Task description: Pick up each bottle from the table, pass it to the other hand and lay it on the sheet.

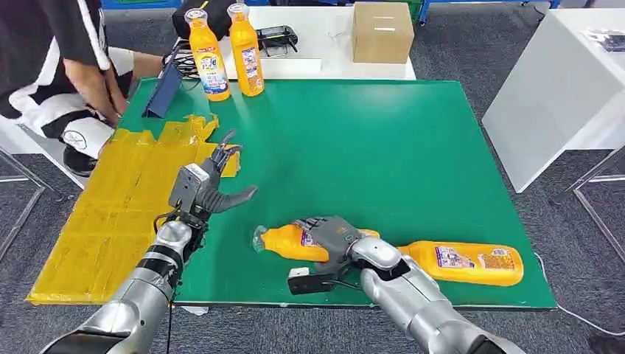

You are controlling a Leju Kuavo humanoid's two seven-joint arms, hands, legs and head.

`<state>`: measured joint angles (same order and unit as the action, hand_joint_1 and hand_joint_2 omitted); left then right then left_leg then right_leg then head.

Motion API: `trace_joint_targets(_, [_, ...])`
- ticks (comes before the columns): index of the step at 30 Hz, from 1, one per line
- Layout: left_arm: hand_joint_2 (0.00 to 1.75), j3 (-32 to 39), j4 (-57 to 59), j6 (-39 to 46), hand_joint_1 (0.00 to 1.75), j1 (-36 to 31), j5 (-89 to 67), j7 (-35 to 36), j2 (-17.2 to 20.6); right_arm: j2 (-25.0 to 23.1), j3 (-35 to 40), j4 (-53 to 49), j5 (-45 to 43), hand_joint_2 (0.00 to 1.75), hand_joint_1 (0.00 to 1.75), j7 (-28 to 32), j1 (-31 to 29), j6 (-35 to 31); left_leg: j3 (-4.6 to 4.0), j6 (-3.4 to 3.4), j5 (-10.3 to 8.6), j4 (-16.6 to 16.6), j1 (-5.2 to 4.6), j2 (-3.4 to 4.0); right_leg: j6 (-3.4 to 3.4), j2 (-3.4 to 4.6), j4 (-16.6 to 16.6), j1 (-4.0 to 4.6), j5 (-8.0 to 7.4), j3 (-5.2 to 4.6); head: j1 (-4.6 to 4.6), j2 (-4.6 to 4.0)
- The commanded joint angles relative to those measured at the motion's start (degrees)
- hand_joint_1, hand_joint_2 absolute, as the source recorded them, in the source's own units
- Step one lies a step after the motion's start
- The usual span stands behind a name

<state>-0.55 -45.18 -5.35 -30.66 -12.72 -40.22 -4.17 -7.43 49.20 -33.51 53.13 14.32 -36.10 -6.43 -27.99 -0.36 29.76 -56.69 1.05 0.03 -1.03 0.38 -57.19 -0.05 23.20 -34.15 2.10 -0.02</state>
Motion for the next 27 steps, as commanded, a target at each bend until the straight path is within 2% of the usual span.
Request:
trace_joint_targets(1, [1.75, 0.87, 3.03, 0.02, 0.0, -1.25, -0.17, 0.22, -0.14, -0.64, -4.41, 1.08, -3.62, 1.75, 1.75, 0.06, -0.51, -3.62, 0.04, 0.06, -0.01, 0.07, -0.01, -0.06, -0.02, -0.08, 0.08, 0.01, 0.0, 0.06, 0.0, 0.0])
trace_joint_targets(4, [1.75, 2.5, 0.86, -4.19, 0.0, -0.29, 2.39, 0.22, -0.73, -2.6, -10.95, -6.46, -7.81, 1.75, 1.75, 0.9, 3.42, -9.39, 0.04, 0.05, 0.0, 0.09, 0.0, -0.02, -0.01, -0.04, 0.08, 0.01, 0.0, 0.05, 0.0, 0.0])
trace_joint_targets(6, [1.75, 3.1, 0.88, -5.16, 0.0, -0.59, 1.72, 0.22, -1.53, -3.35, -15.35, -16.15, -9.47, 1.75, 1.75, 1.14, 6.86, -11.8, 0.02, 0.06, 0.02, 0.1, 0.02, 0.01, -0.01, -0.01, 0.09, 0.03, 0.0, 0.03, 0.0, 0.0])
trace_joint_targets(10, [1.75, 5.88, 3.48, -5.93, 0.0, -3.05, -2.18, 0.84, -4.69, -5.31, -24.23, -32.64, -5.28, 1.75, 1.75, 0.76, 13.72, -16.02, -0.21, 0.04, 0.03, -0.02, 0.03, -0.15, 0.0, -0.17, -0.03, 0.04, 0.07, -0.2, 0.0, 0.0])
trace_joint_targets(15, [1.75, 6.4, 1.56, -7.23, 0.0, -3.13, -2.71, 3.08, -6.39, -6.36, -29.43, -35.46, -4.77, 1.75, 1.75, 3.14, 15.28, -19.77, -0.41, 0.06, -0.02, -0.01, -0.04, -0.4, -0.04, -0.37, -0.04, -0.04, 0.05, -0.28, 0.02, 0.0])
trace_joint_targets(18, [1.75, 6.23, 0.47, -9.05, 0.0, -2.87, -1.96, 4.08, -7.01, -7.04, -31.81, -36.46, -3.68, 1.75, 1.75, 4.6, 16.19, -22.3, -0.45, 0.06, 0.01, 0.0, -0.04, -0.29, -0.03, -0.3, 0.0, -0.05, 0.0, -0.28, -0.02, 0.0])
trace_joint_targets(21, [1.75, 5.67, -0.41, -11.21, 0.0, -2.56, -0.83, 4.43, -7.4, -7.16, -32.72, -36.29, -2.69, 1.75, 1.75, 4.86, 16.46, -23.16, -0.32, 0.03, 0.01, -0.01, -0.02, -0.1, -0.01, -0.13, 0.04, -0.01, 0.02, -0.25, 0.02, 0.0])
trace_joint_targets(22, [1.75, 5.49, -0.53, -12.79, 0.0, -2.39, 0.06, 4.46, -7.62, -7.21, -33.07, -36.14, -1.46, 1.75, 1.75, 4.61, 16.67, -24.32, -0.26, 0.06, 0.0, 0.03, -0.04, -0.3, -0.02, -0.34, 0.08, -0.01, 0.07, -0.15, 0.0, 0.0])
trace_joint_targets(27, [1.75, 5.06, -1.08, -12.99, 0.0, -1.81, 0.43, 4.48, -7.88, -7.41, -33.18, -35.47, -1.03, 1.75, 1.75, 4.82, 16.89, -24.68, -0.31, 0.05, 0.02, 0.02, -0.04, -0.2, -0.03, -0.17, 0.05, -0.04, 0.02, -0.25, 0.04, 0.0])
